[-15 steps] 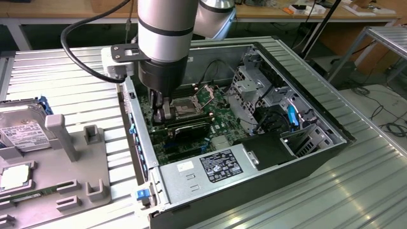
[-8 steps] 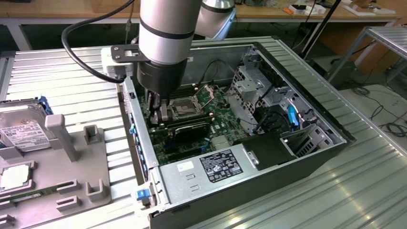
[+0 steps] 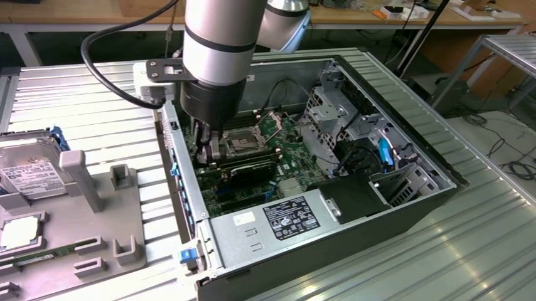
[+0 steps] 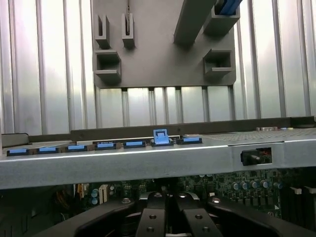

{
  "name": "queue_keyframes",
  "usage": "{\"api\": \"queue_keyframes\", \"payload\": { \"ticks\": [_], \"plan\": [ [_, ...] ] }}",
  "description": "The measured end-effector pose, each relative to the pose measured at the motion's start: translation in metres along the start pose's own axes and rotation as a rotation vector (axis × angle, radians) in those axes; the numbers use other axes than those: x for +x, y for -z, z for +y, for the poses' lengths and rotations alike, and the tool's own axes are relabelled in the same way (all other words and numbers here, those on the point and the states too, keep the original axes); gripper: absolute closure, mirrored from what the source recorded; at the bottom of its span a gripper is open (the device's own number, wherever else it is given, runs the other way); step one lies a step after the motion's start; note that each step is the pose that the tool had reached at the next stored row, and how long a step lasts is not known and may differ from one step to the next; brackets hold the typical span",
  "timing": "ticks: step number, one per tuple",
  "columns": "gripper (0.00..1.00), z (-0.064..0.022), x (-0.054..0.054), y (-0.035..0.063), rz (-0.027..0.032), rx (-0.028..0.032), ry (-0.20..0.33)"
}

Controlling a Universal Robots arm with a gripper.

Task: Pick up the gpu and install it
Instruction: 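Press down on the gpu until it lock into place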

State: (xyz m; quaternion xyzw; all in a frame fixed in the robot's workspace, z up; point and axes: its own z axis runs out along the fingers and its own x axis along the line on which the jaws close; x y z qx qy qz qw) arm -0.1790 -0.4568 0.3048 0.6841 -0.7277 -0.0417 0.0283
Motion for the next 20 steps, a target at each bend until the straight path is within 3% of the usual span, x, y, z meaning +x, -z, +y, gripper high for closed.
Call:
{"api": "queue_keyframes", "payload": {
  "ticks": [4,20],
  "plan": [
    [0.89,0.0000,0.0000,-0.0007,-0.0006,-0.0068,-0.011],
    [0.89,0.0056,0.0003,-0.0014,-0.0007,-0.0068,-0.011]
  ]
}}
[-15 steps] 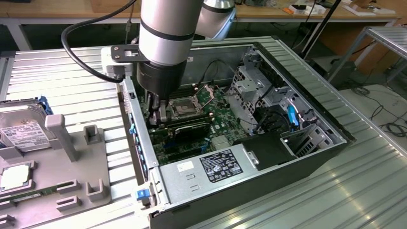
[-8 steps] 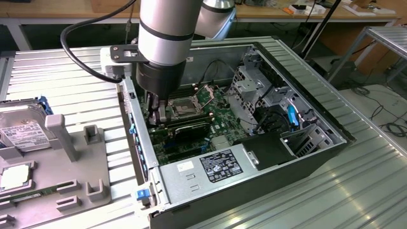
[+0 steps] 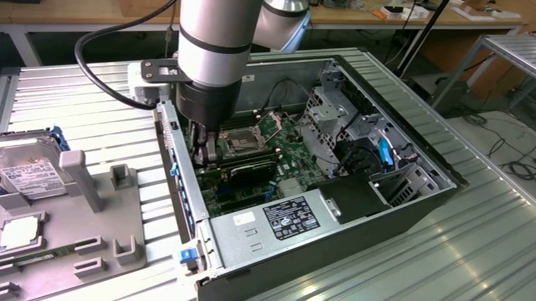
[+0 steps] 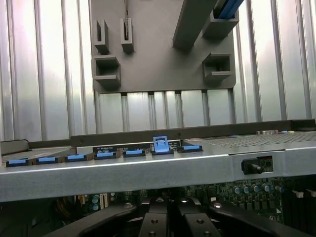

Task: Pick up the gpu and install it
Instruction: 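Press down on the gpu until it lock into place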

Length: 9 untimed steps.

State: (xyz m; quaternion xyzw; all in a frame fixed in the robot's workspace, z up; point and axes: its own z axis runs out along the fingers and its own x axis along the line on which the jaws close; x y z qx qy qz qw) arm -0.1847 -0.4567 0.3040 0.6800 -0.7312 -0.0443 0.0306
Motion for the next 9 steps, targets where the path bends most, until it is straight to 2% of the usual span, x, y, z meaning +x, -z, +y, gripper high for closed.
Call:
{"api": "queue_keyframes", "payload": {
  "ticks": [9],
  "plan": [
    [0.89,-0.0002,-0.0001,0.0022,0.0000,-0.0005,0.000]
  ]
}}
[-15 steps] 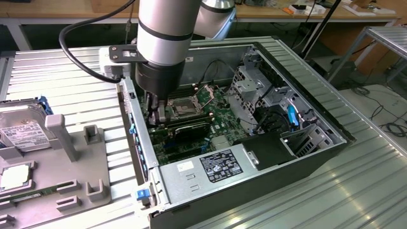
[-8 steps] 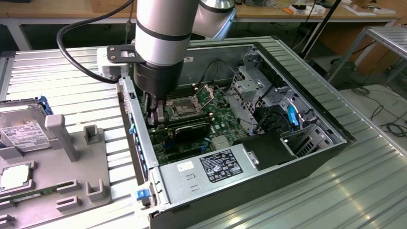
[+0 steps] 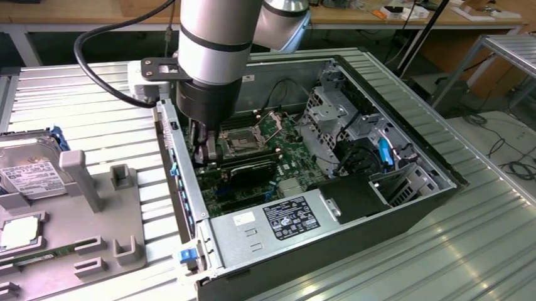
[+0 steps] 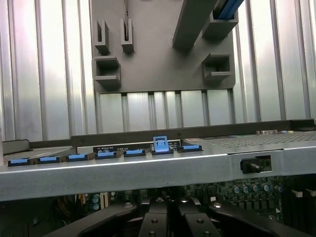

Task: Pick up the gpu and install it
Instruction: 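Press down on the gpu until it lock into place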

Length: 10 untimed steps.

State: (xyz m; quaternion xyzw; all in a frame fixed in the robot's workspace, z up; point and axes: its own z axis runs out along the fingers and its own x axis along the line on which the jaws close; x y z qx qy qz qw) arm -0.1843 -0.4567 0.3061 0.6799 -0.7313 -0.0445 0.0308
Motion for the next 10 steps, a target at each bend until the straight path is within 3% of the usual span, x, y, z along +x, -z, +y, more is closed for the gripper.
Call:
{"api": "queue_keyframes", "payload": {
  "ticks": [10],
  "plan": [
    [0.89,0.0005,0.0000,0.0034,0.0005,-0.0035,-0.001]
  ]
}}
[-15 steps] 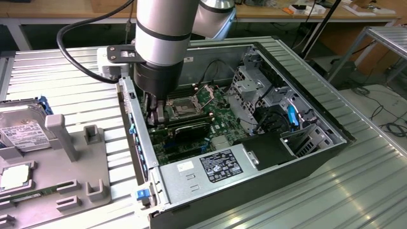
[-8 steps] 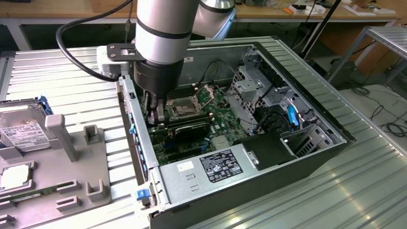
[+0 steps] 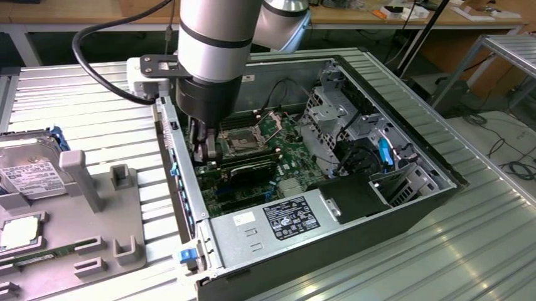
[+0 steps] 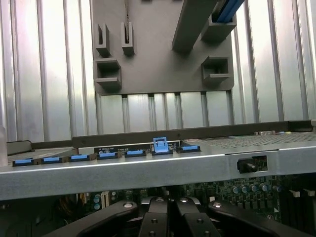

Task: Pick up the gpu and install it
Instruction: 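Press down on the gpu until it lock into place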

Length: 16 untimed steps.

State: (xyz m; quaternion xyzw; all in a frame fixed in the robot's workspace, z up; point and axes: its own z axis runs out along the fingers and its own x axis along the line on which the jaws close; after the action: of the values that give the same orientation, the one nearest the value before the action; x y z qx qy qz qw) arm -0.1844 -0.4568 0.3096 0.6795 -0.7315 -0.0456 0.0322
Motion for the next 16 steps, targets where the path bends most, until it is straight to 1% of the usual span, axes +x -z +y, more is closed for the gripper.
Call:
{"api": "queue_keyframes", "payload": {
  "ticks": [10,16],
  "plan": [
    [0.89,0.0012,0.0001,-0.0010,-0.0011,0.0001,-0.008],
    [0.89,0.0010,0.0001,-0.0026,-0.0015,0.0051,-0.008]
  ]
}}
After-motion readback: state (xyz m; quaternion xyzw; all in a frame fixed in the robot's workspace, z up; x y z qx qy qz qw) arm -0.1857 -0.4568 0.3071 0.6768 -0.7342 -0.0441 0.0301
